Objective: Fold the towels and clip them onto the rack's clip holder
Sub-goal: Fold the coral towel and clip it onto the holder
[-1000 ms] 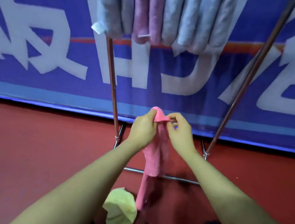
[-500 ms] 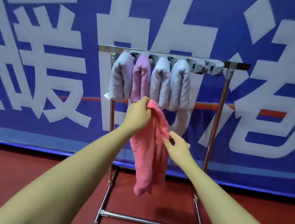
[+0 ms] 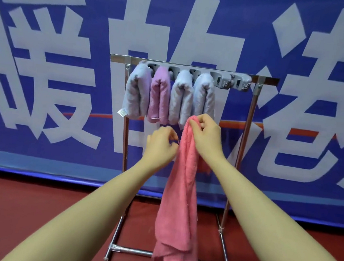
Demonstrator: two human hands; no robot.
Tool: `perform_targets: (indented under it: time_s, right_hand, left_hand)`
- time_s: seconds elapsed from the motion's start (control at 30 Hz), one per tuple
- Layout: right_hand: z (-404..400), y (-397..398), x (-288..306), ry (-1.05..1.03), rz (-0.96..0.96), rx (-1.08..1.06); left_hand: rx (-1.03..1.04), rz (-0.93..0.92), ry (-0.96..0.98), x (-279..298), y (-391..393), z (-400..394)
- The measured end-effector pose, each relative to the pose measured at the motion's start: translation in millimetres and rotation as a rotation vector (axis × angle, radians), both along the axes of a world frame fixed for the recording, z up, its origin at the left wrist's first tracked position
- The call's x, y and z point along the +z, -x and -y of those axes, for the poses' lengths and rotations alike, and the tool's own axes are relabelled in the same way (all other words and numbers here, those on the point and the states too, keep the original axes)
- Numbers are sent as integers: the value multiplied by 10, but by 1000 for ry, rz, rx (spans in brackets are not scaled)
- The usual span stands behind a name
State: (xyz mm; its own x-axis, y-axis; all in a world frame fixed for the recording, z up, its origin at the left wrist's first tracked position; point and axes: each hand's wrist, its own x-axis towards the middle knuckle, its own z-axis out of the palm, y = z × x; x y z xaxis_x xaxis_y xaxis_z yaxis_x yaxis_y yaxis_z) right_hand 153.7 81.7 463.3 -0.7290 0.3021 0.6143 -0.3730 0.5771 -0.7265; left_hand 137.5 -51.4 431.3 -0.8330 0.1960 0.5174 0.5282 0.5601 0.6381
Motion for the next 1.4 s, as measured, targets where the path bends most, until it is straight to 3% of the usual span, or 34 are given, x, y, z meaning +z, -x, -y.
perform_targets:
  time_s: [0.13, 0.27, 0.43, 0.67, 0.87, 1.0, 1.17, 1.27, 1.4]
  right_hand:
    - [63, -25, 86, 11, -53, 5]
    - [63, -49, 168, -15, -121, -2]
    - [-4, -59, 233, -250, -177, -172]
    - [-66, 15, 240, -186, -266, -168]
    - [-288, 25, 208, -355, -43, -284]
    - [-479, 23, 42, -511, 16, -340]
    - [-452, 132, -163, -791, -198, -386]
    - [-329, 172, -202, -781, -254, -320]
    - [-96, 148, -192, -750, -17, -164]
  left_hand:
    - [-106, 66, 138, -59, -162, -55]
    - [-73, 34, 103, -110, -194, -114]
    - [9, -48, -68, -166, -141, -177]
    - [109, 71, 165, -279, 118, -229]
    - [71, 190, -138, -177, 288, -200]
    - [25, 106, -98, 31, 393, -99]
    - [74, -29, 31, 195, 483, 13]
    - [-11, -18, -35, 268, 479, 49]
    - [-136, -4, -30, 387, 458, 66]
